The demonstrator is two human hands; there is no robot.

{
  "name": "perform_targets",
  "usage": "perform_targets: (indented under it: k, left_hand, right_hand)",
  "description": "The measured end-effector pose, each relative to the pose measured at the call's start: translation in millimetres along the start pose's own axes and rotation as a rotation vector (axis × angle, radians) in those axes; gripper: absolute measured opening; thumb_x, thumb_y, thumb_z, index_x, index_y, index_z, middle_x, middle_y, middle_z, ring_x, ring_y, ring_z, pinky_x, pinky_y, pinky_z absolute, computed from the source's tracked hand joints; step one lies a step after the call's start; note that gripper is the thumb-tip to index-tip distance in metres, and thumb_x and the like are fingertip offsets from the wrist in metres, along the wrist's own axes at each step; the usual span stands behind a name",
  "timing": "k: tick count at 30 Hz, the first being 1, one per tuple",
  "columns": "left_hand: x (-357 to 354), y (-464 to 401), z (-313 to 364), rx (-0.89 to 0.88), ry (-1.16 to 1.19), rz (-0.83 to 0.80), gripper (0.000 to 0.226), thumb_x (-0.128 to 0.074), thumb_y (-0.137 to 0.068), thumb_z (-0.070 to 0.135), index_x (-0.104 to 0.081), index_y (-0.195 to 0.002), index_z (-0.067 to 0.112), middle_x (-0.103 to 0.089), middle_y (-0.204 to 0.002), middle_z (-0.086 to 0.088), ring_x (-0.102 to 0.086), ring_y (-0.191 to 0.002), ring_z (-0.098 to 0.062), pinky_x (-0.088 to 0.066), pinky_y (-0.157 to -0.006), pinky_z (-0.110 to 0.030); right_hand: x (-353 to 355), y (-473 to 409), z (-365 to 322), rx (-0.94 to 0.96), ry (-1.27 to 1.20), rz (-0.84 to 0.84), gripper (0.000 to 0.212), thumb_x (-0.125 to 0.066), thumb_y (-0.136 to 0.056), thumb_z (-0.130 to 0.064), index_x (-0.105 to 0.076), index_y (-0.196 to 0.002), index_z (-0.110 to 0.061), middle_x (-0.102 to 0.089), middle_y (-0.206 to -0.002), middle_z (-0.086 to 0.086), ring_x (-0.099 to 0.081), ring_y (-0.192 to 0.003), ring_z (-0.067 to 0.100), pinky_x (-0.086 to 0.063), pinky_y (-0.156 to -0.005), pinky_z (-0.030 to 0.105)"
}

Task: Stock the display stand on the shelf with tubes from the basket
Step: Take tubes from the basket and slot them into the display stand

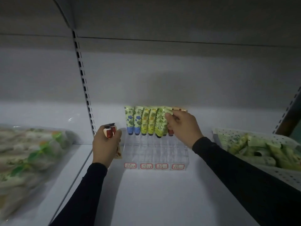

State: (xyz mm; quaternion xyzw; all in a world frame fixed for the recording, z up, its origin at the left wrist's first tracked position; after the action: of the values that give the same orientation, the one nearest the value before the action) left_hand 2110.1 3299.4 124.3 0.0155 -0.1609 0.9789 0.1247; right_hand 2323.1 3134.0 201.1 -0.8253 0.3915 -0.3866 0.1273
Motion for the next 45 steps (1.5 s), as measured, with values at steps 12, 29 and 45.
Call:
perform_targets:
  k: [12, 29, 45]
  left_hand:
    - [-7, 5, -4, -0.024, -0.005, -0.088, 0.025, -0.072, -0.088, 0.022, -0.062, -0.111, 0.025, -0.069, -0.085, -0.003, -0.061, -0.067, -0.017, -0.052, -0.063, -0.034]
    - [-11, 10, -3, -0.022, -0.045, -0.118, 0.023, -0.071, -0.089, 0.018, -0.063, -0.11, 0.024, -0.067, -0.08, -0.002, -0.056, -0.057, -0.014, -0.045, -0.04, -0.014]
    - [-11, 12, 0, -0.012, -0.03, -0.138, 0.024, -0.069, -0.091, 0.017, -0.062, -0.114, 0.02, -0.068, -0.086, 0.002, -0.062, -0.072, -0.007, -0.045, -0.047, -0.009]
  right_hand:
    - [-11, -6, -4, 0.048, 0.057, -0.029, 0.041, -0.052, -0.098, -0.033, -0.063, -0.076, 0.0, -0.062, -0.069, 0.02, -0.059, -0.065, 0.035, -0.053, -0.066, 0.049]
    - [-6, -7, -9, 0.077, 0.056, 0.022, 0.039, -0.058, -0.094, -0.033, -0.068, -0.074, -0.001, -0.065, -0.066, 0.016, -0.061, -0.063, 0.031, -0.053, -0.067, 0.044]
    - [5, -6, -18, 0.137, 0.032, 0.079, 0.031, -0.059, -0.094, -0.031, -0.073, -0.081, -0.007, -0.063, -0.067, 0.013, -0.059, -0.062, 0.027, -0.053, -0.063, 0.043]
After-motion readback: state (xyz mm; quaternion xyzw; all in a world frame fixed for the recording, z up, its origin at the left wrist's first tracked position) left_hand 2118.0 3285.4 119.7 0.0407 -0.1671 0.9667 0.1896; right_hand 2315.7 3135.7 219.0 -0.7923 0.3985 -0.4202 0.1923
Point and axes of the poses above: each hand's wrist, its own y-axis away from the middle knuckle, its own x-axis out of the back of the hand, z = x × y, the point moved 7 cm from there along -y, towards the middle knuckle
